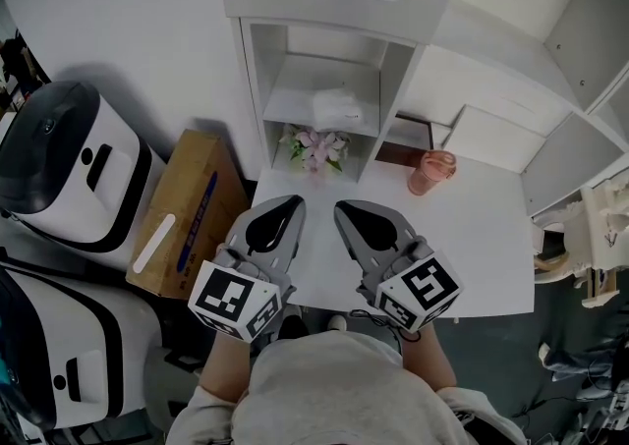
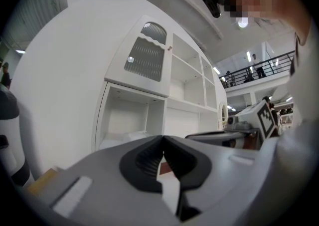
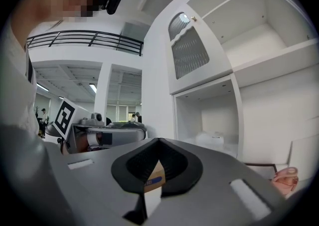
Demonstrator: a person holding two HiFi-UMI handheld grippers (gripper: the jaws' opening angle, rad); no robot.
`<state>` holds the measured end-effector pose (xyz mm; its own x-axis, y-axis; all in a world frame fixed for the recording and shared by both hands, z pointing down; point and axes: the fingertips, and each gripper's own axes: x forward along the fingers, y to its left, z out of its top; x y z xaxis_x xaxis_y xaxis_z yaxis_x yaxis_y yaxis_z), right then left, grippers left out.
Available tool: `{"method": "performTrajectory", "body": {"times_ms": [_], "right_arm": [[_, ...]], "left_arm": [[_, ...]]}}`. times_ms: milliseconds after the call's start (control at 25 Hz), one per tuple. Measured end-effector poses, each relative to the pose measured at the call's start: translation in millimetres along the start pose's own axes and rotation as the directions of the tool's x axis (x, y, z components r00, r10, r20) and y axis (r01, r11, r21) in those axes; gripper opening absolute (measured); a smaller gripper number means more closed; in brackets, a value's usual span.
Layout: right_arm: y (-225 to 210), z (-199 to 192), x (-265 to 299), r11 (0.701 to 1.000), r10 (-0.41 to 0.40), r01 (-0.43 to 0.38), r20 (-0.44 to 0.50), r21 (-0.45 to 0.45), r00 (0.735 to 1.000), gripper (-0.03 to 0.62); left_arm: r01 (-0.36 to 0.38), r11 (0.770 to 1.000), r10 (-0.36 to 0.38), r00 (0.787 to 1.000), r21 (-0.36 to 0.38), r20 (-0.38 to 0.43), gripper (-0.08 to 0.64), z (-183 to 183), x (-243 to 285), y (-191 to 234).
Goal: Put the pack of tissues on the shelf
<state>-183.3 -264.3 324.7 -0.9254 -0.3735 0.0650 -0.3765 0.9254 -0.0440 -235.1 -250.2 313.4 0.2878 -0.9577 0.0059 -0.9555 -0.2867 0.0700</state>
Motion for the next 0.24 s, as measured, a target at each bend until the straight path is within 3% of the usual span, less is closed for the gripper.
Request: {"method": "performTrajectory", "body": {"times_ms": [240], "right_arm": [[-0.3, 1.2, -4.5, 1.0, -0.009, 0.009, 0.006, 0.005, 1.0, 0.001]], "left_arm": [[0.02, 1.0, -0.02, 1.0, -0.002, 0.007, 0.0, 3.1, 1.8, -4.9]]}}
